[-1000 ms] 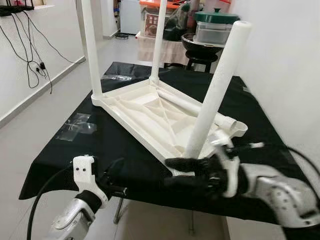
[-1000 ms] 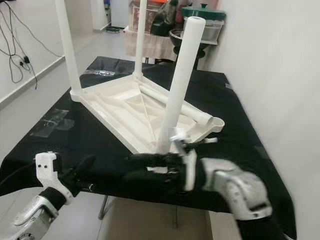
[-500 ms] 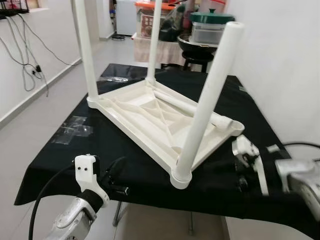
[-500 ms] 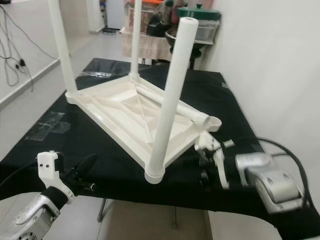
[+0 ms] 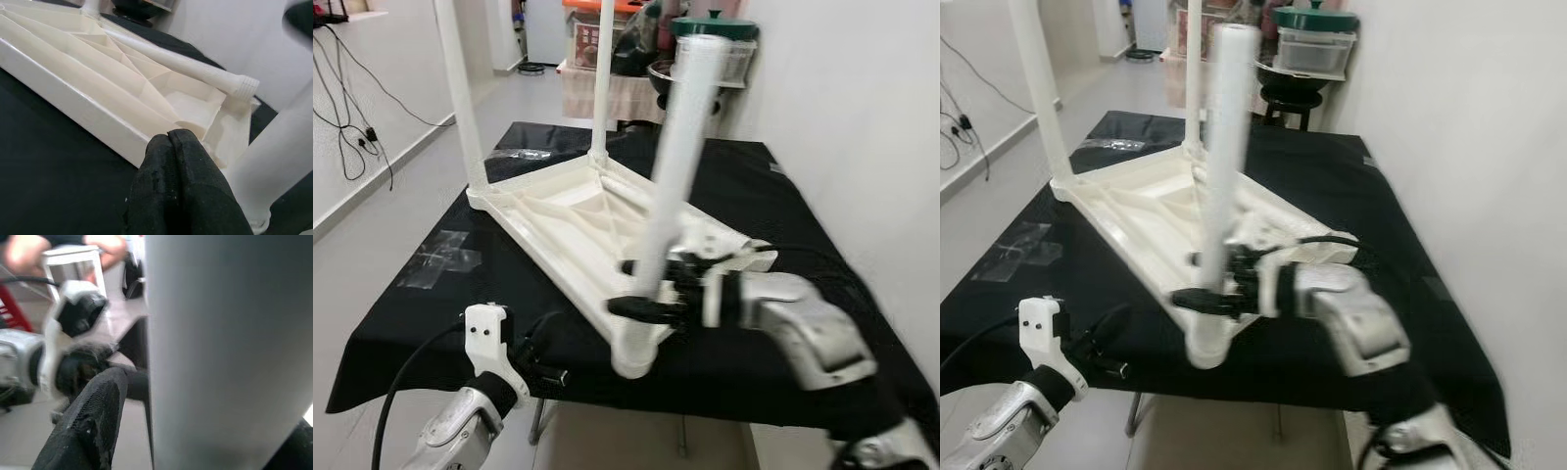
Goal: Building children table
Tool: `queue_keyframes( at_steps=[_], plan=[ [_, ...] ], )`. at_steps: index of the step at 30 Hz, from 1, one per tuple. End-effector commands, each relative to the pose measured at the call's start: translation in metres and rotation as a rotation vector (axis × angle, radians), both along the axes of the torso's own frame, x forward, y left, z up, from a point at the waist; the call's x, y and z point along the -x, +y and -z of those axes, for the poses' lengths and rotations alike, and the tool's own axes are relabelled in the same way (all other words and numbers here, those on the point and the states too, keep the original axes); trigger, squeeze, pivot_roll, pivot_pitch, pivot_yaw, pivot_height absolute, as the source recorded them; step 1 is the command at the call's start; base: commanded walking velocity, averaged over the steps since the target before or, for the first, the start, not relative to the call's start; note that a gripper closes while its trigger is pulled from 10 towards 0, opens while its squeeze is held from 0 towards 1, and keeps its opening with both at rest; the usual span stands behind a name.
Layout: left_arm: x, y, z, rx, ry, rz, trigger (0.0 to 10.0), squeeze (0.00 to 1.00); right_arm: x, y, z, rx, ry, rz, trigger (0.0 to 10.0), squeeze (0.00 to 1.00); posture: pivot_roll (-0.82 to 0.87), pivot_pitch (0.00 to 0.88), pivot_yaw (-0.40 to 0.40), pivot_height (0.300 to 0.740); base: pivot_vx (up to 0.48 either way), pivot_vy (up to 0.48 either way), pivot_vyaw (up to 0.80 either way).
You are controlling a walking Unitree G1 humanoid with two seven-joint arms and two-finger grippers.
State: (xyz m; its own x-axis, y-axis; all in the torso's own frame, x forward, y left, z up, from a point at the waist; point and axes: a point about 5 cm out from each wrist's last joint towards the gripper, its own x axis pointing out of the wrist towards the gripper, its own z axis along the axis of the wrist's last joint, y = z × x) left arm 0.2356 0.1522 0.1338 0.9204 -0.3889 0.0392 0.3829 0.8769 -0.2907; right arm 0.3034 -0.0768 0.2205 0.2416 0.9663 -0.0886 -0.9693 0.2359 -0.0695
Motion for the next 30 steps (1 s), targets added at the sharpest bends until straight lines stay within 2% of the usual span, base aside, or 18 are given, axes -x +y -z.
queue_keyframes(
  at_steps=[1, 2, 6, 7, 9, 11, 12, 13, 14, 15, 18, 19, 20, 22, 23, 25, 28, 30],
  plan=[
    [0.001, -0.001, 0.002, -0.020, 0.005, 0.011, 10.0, 0.00, 0.000, 0.026, -0.009, -0.025, -0.042, -0.031, 10.0, 0.00, 0.06, 0.002, -0.089, 0.740, 0.000, 0.000, 0.00],
    [0.001, -0.001, 0.002, -0.020, 0.005, 0.011, 10.0, 0.00, 0.000, 0.026, -0.009, -0.025, -0.042, -0.031, 10.0, 0.00, 0.06, 0.002, -0.089, 0.740, 0.000, 0.000, 0.00],
    [0.001, -0.003, 0.004, -0.037, 0.005, 0.020, 10.0, 0.00, 0.016, 0.117, -0.025, -0.137, -0.034, -0.062, 10.0, 0.00, 0.07, 0.000, -0.096, 0.740, 0.000, 0.000, 0.00],
    [0.001, -0.003, 0.004, -0.037, 0.005, 0.020, 10.0, 0.00, 0.016, 0.117, -0.025, -0.137, -0.034, -0.062, 10.0, 0.00, 0.07, 0.000, -0.096, 0.740, 0.000, 0.000, 0.00],
    [0.000, -0.005, 0.005, -0.041, 0.005, 0.021, 10.0, 0.00, 0.020, 0.136, -0.024, -0.128, -0.041, -0.038, 10.0, 0.00, 0.08, 0.000, -0.100, 0.740, 0.000, 0.000, 0.00],
    [0.000, -0.006, 0.005, -0.043, 0.004, 0.022, 10.0, 0.00, 0.017, 0.135, -0.017, -0.085, -0.059, -0.020, 10.0, 0.00, 0.08, 0.000, -0.103, 0.740, 0.000, 0.000, 0.00],
    [0.000, -0.006, 0.005, -0.044, 0.004, 0.022, 10.0, 0.00, 0.014, 0.132, -0.012, -0.054, -0.071, -0.010, 10.0, 0.00, 0.08, 0.000, -0.103, 0.740, 0.000, 0.000, 0.00],
    [0.000, -0.007, 0.005, -0.045, 0.003, 0.022, 10.0, 0.00, 0.008, 0.119, -0.003, 0.002, -0.082, -0.007, 10.0, 0.00, 0.08, 0.000, -0.106, 0.740, 0.000, 0.000, 0.00],
    [0.000, -0.007, 0.005, -0.045, 0.003, 0.022, 10.0, 0.00, 0.008, 0.119, -0.003, 0.002, -0.082, -0.007, 10.0, 0.00, 0.08, 0.000, -0.106, 0.740, 0.000, 0.000, 0.00],
    [0.001, -0.007, 0.005, -0.045, 0.003, 0.021, 10.0, 0.00, 0.004, 0.109, 0.003, 0.038, -0.087, -0.007, 10.0, 0.00, 0.07, 0.000, -0.106, 0.740, 0.000, 0.000, 0.00],
    [0.001, -0.007, 0.005, -0.045, 0.003, 0.021, 10.0, 0.00, 0.004, 0.109, 0.003, 0.038, -0.087, -0.007, 10.0, 0.00, 0.07, 0.000, -0.106, 0.740, 0.000, 0.000, 0.00],
    [0.001, -0.007, 0.005, -0.042, 0.003, 0.020, 10.0, 0.00, -0.001, 0.093, 0.009, 0.086, -0.099, -0.021, 10.0, 0.00, 0.07, 0.000, -0.107, 0.740, 0.000, 0.000, 0.00],
    [0.001, -0.007, 0.005, -0.042, 0.003, 0.020, 10.0, 0.00, -0.001, 0.093, 0.009, 0.086, -0.099, -0.021, 10.0, 0.00, 0.07, 0.000, -0.107, 0.740, 0.000, 0.000, 0.00],
    [0.000, -0.008, 0.005, -0.038, 0.000, 0.019, 10.0, 0.00, -0.015, 0.028, 0.025, 0.289, -0.124, -0.100, 10.0, 0.00, 0.06, 0.000, -0.107, 0.740, 0.000, 0.000, 0.00],
    [0.000, -0.008, 0.005, -0.037, -0.001, 0.018, 10.0, 0.00, -0.019, 0.008, 0.028, 0.360, -0.130, -0.119, 10.0, 0.00, 0.06, 0.000, -0.107, 0.740, 0.000, 0.000, 0.00],
    [0.000, -0.008, 0.005, -0.037, -0.001, 0.018, 10.0, 0.00, -0.019, 0.008, 0.028, 0.360, -0.130, -0.119, 10.0, 0.00, 0.06, 0.000, -0.107, 0.740, 0.000, 0.000, 0.00],
    [-0.001, -0.007, 0.006, -0.043, -0.004, 0.011, 10.0, 0.00, -0.027, -0.013, 0.040, 0.538, -0.139, -0.147, 10.0, 0.00, 0.07, 0.000, -0.113, 0.740, 0.000, 0.000, 0.00],
    [-0.001, -0.007, 0.006, -0.043, -0.004, 0.011, 10.0, 0.00, -0.027, -0.013, 0.040, 0.538, -0.139, -0.147, 10.0, 0.00, 0.07, 0.000, -0.113, 0.740, 0.000, 0.000, 0.00]
  ],
)
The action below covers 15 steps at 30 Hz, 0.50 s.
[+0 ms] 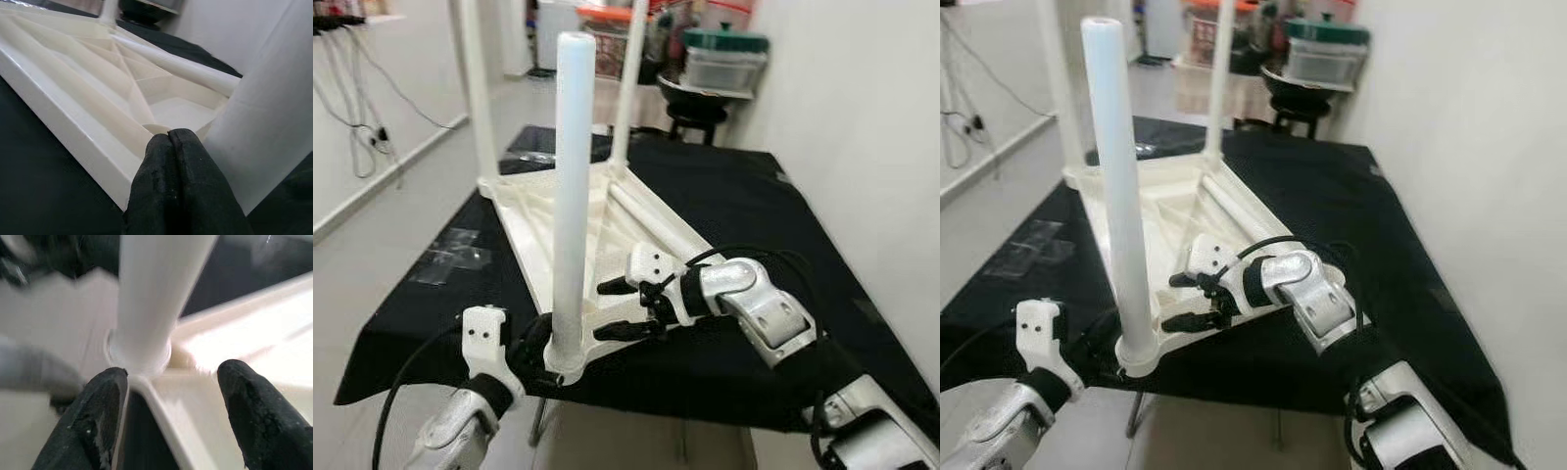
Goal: Building children table
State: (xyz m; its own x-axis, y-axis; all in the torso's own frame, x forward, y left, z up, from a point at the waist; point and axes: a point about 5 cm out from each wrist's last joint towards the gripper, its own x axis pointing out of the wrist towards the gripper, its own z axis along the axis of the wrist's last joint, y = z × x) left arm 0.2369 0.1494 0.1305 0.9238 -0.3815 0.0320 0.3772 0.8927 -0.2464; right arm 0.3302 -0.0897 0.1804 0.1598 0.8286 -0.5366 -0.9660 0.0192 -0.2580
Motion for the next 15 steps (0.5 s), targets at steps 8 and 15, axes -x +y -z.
queue_keyframes(
  at_steps=[8, 15],
  plan=[
    [0.003, -0.004, 0.002, -0.018, 0.001, 0.010, 10.0, 0.00, -0.018, 0.002, 0.022, 0.256, -0.112, 0.030, 10.0, 0.00, 0.09, 0.000, -0.117, 0.740, 0.000, 0.000, 0.00],
    [0.009, -0.005, 0.003, -0.035, 0.003, 0.017, 10.0, 0.00, -0.030, -0.007, 0.030, 0.464, -0.205, 0.046, 10.0, 0.00, 0.09, 0.000, -0.123, 0.740, 0.000, 0.000, 0.00]
  ],
)
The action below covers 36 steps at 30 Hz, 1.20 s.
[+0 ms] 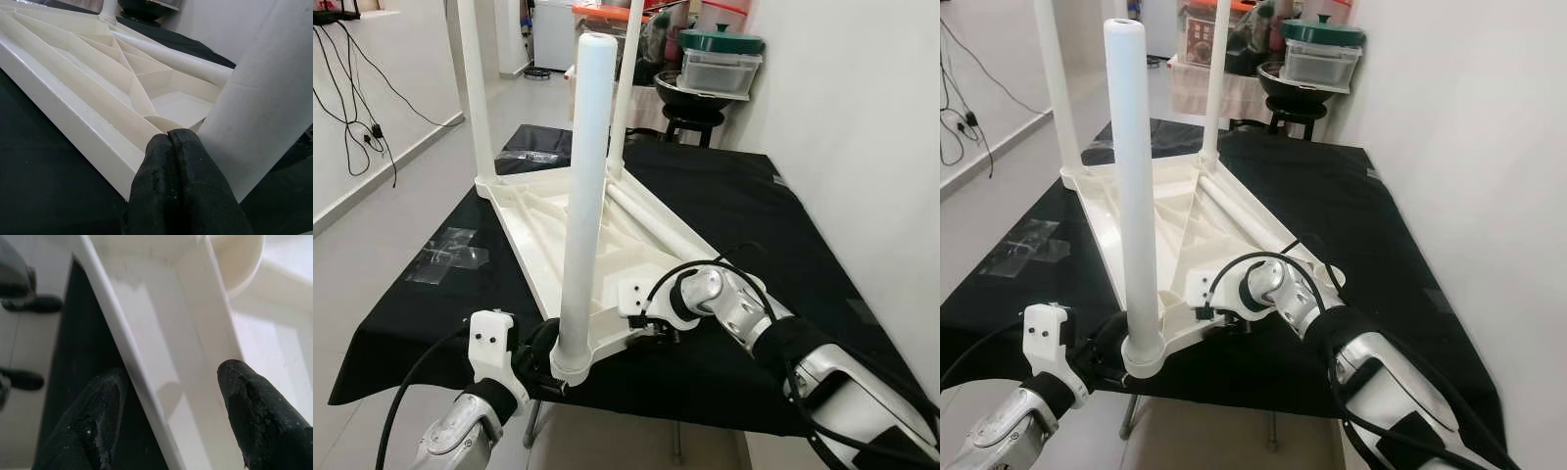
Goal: Building children table
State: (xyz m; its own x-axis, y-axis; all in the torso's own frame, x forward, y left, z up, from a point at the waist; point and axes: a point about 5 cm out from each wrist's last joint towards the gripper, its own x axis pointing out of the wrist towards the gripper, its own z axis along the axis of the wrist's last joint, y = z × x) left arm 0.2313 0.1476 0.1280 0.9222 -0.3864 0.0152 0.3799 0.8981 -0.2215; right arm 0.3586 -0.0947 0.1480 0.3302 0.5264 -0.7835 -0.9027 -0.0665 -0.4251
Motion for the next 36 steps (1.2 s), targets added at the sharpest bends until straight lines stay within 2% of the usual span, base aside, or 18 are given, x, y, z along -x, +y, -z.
queue_keyframes(
  at_steps=[1, 5, 6, 7, 10, 11, 16, 20, 27, 31, 32, 34, 35, 36],
  plan=[
    [0.007, -0.003, 0.001, -0.007, 0.002, 0.011, 10.0, 0.00, -0.002, -0.003, -0.004, 0.066, -0.006, -0.034, 10.0, 0.00, 0.10, 0.000, -0.127, 0.740, 0.000, 0.000, 0.00],
    [0.011, -0.002, 0.002, -0.010, 0.009, 0.008, 10.0, 0.00, -0.003, -0.004, -0.005, 0.098, 0.002, -0.056, 10.0, 0.00, 0.10, 0.000, -0.127, 0.740, 0.000, 0.000, 0.00],
    [0.013, -0.002, 0.003, -0.011, 0.013, 0.006, 10.0, 0.00, -0.003, -0.005, -0.006, 0.111, 0.005, -0.066, 6.9, 0.00, 0.10, 0.000, -0.133, 0.740, 0.000, 0.000, 0.00],
    [0.016, -0.002, 0.004, -0.011, 0.018, 0.004, 10.0, 0.00, -0.004, -0.006, -0.006, 0.124, 0.008, -0.075, 4.9, 0.00, 0.10, 0.000, -0.138, 0.740, 0.000, 0.000, 0.00],
    [0.018, -0.002, 0.004, -0.011, 0.021, 0.003, 10.0, 0.00, -0.005, -0.007, -0.006, 0.133, 0.009, -0.081, 4.9, 0.00, 0.10, 0.000, -0.138, 0.740, 0.000, 0.000, 0.00],
    [0.022, -0.003, 0.005, -0.010, 0.027, 0.002, 10.0, 0.00, -0.007, -0.006, -0.005, 0.146, 0.002, -0.078, 0.0, 0.00, 0.10, 0.000, -0.138, 0.740, 0.000, 0.000, 0.00],
    [0.030, -0.007, 0.006, -0.004, 0.042, 0.010, 10.0, 0.00, -0.009, 0.003, 0.004, 0.161, -0.019, -0.062, 0.0, 0.00, 0.10, 0.000, -0.142, 0.740, 0.000, 0.000, 0.00],
    [0.038, -0.011, 0.006, -0.005, 0.056, 0.028, 10.0, 0.00, 0.000, 0.016, 0.028, 0.173, -0.001, -0.048, 0.0, 0.00, 0.10, 0.000, -0.143, 0.740, 0.000, 0.000, 0.00],
    [0.042, -0.013, 0.006, -0.010, 0.062, 0.037, 10.0, 0.00, 0.003, 0.023, 0.042, 0.205, -0.018, -0.042, 0.0, 0.00, 0.11, 0.000, -0.148, 0.740, 0.000, 0.000, 0.00],
    [0.043, -0.014, 0.005, -0.015, 0.062, 0.039, 10.0, 0.00, 0.005, 0.031, 0.044, 0.181, -0.024, -0.037, 0.0, 0.00, 0.11, 0.000, -0.149, 0.740, 0.000, 0.000, 0.00],
    [0.043, -0.014, 0.005, -0.019, 0.061, 0.041, 10.0, 0.00, 0.006, 0.038, 0.043, 0.145, -0.022, -0.030, 0.0, 0.00, 0.11, 0.001, -0.149, 0.740, 0.000, 0.000, 0.00],
    [0.043, -0.014, 0.005, -0.019, 0.061, 0.041, 10.0, 0.00, 0.006, 0.038, 0.043, 0.145, -0.022, -0.030, 0.0, 0.00, 0.11, 0.001, -0.149, 0.740, 0.000, 0.000, 0.00],
    [0.043, -0.014, 0.004, -0.022, 0.060, 0.043, 10.0, 0.00, 0.006, 0.048, 0.039, 0.085, -0.013, -0.021, 0.0, 0.00, 0.10, 0.002, -0.149, 0.740, 0.000, 0.000, 0.00],
    [0.043, -0.014, 0.004, -0.022, 0.060, 0.043, 10.0, 0.00, 0.006, 0.048, 0.039, 0.085, -0.013, -0.021, 0.0, 0.00, 0.10, 0.002, -0.149, 0.740, 0.000, 0.000, 0.00]
  ],
)
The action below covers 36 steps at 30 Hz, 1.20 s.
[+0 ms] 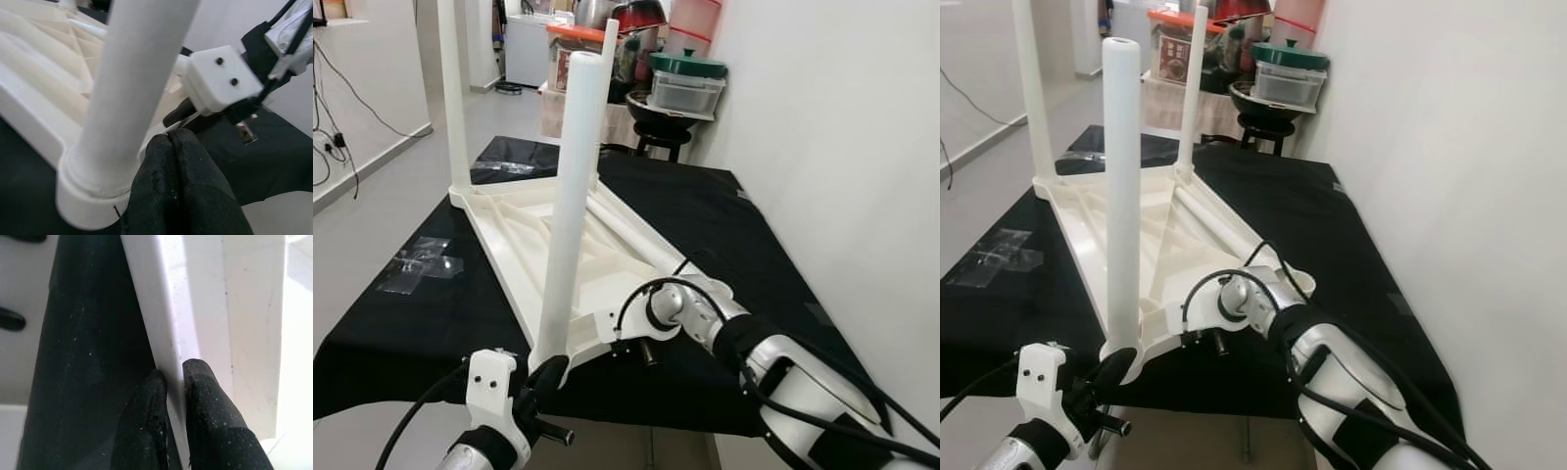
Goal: Building children table
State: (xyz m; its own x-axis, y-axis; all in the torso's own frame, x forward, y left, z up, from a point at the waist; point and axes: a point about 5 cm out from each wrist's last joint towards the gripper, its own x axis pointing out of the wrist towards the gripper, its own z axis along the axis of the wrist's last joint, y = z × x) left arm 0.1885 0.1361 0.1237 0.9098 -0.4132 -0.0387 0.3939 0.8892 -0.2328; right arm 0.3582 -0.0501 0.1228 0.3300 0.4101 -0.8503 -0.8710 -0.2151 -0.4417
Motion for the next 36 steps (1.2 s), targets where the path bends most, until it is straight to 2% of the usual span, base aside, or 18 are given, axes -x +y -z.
queue_keyframes(
  at_steps=[1, 3, 5, 6, 10, 14, 17, 18, 20, 23, 24, 27, 28, 29, 30, 31, 33, 36],
  plan=[
    [0.001, -0.003, 0.000, -0.011, 0.006, 0.014, 10.0, 0.00, 0.006, 0.004, 0.013, -0.090, 0.032, 0.061, 0.0, 0.00, 0.10, 0.002, -0.149, 0.740, 0.000, 0.000, 0.00],
    [0.000, -0.004, -0.001, -0.015, 0.002, 0.019, 10.0, 0.00, 0.007, 0.038, -0.006, -0.315, 0.074, 0.113, 0.0, 0.00, 0.10, 0.001, -0.151, 0.740, 0.000, 0.000, 0.00],
    [0.000, -0.004, -0.001, -0.015, 0.002, 0.019, 10.0, 0.00, 0.007, 0.038, -0.006, -0.315, 0.074, 0.113, 0.0, 0.00, 0.10, 0.001, -0.151, 0.740, 0.000, 0.000, 0.00],
    [-0.001, -0.004, -0.001, -0.016, 0.000, 0.021, 10.0, 0.00, 0.008, 0.050, -0.013, -0.391, 0.094, 0.133, 0.0, 0.00, 0.10, 0.001, -0.151, 0.740, 0.000, 0.000, 0.00],
    [-0.002, -0.006, -0.001, -0.017, -0.003, 0.022, 10.0, 0.00, 0.008, 0.066, -0.021, -0.469, 0.085, 0.174, 0.0, 0.00, 0.10, 0.000, -0.157, 0.740, 0.000, 0.000, 0.00],
    [-0.002, -0.007, -0.002, -0.020, -0.007, 0.016, 10.0, 0.00, 0.010, 0.092, -0.031, -0.573, 0.054, 0.243, 0.0, 0.00, 0.12, 0.000, -0.166, 0.740, 0.000, 0.000, 0.00],
    [-0.002, -0.007, -0.001, -0.021, -0.007, 0.015, 10.0, 0.00, 0.011, 0.095, -0.031, -0.577, 0.034, 0.250, 0.0, 0.00, 0.12, 0.000, -0.166, 0.740, 0.000, 0.000, 0.00],
    [-0.002, -0.006, -0.001, -0.023, -0.007, 0.015, 10.0, 0.00, 0.012, 0.098, -0.032, -0.590, 0.023, 0.250, 10.0, 0.00, 0.12, 0.000, -0.164, 0.740, 0.000, 0.000, 0.00],
    [-0.002, -0.006, -0.001, -0.023, -0.007, 0.015, 10.0, 0.00, 0.012, 0.098, -0.032, -0.590, 0.023, 0.250, 10.0, 0.00, 0.12, 0.000, -0.164, 0.740, 0.000, 0.000, 0.00],
    [-0.003, -0.005, -0.002, -0.033, -0.010, 0.013, 10.0, 0.00, 0.014, 0.104, -0.034, -0.689, 0.026, 0.301, 10.0, 0.00, 0.12, 0.000, -0.160, 0.740, 0.000, 0.000, 0.00],
    [-0.004, -0.005, -0.002, -0.036, -0.012, 0.013, 10.0, 0.00, 0.013, 0.106, -0.038, -0.785, 0.058, 0.352, 10.0, 0.00, 0.11, 0.000, -0.154, 0.740, 0.000, 0.000, 0.00],
    [-0.004, -0.004, -0.002, -0.039, -0.013, 0.013, 10.0, 0.00, 0.012, 0.106, -0.041, -0.850, 0.081, 0.388, 10.0, 0.00, 0.11, 0.000, -0.154, 0.740, 0.000, 0.000, 0.00],
    [-0.005, -0.004, -0.002, -0.040, -0.014, 0.013, 10.0, 0.00, 0.010, 0.106, -0.048, -0.960, 0.109, 0.450, 10.0, 1.00, 0.11, 0.000, -0.149, 0.740, 0.000, 0.000, 0.00],
    [-0.005, -0.004, -0.002, -0.040, -0.014, 0.013, 10.0, 0.00, 0.010, 0.106, -0.048, -0.960, 0.109, 0.450, 10.0, 1.00, 0.11, 0.000, -0.149, 0.740, 0.000, 0.000, 0.00],
    [-0.006, -0.004, -0.002, -0.044, -0.016, 0.016, 10.0, 0.00, 0.008, 0.106, -0.053, -1.053, 0.142, 0.492, 10.0, 1.00, 0.10, 0.000, -0.146, 0.740, 0.000, 0.000, 0.00],
    [-0.006, -0.004, -0.002, -0.044, -0.016, 0.016, 10.0, 0.00, 0.008, 0.106, -0.053, -1.053, 0.142, 0.492, 10.0, 1.00, 0.10, 0.000, -0.146, 0.740, 0.000, 0.000, 0.00],
    [-0.008, -0.004, -0.002, -0.054, -0.022, 0.019, 10.0, 0.00, 0.008, 0.104, -0.060, -1.202, 0.221, 0.545, 10.0, 1.00, 0.10, 0.000, -0.135, 0.740, 0.000, 0.000, 0.00],
    [-0.009, -0.004, -0.003, -0.060, -0.025, 0.019, 10.0, 0.00, 0.008, 0.102, -0.062, -1.240, 0.241, 0.551, 10.0, 1.00, 0.10, 0.000, -0.135, 0.740, 0.000, 0.000, 0.00]
  ],
)
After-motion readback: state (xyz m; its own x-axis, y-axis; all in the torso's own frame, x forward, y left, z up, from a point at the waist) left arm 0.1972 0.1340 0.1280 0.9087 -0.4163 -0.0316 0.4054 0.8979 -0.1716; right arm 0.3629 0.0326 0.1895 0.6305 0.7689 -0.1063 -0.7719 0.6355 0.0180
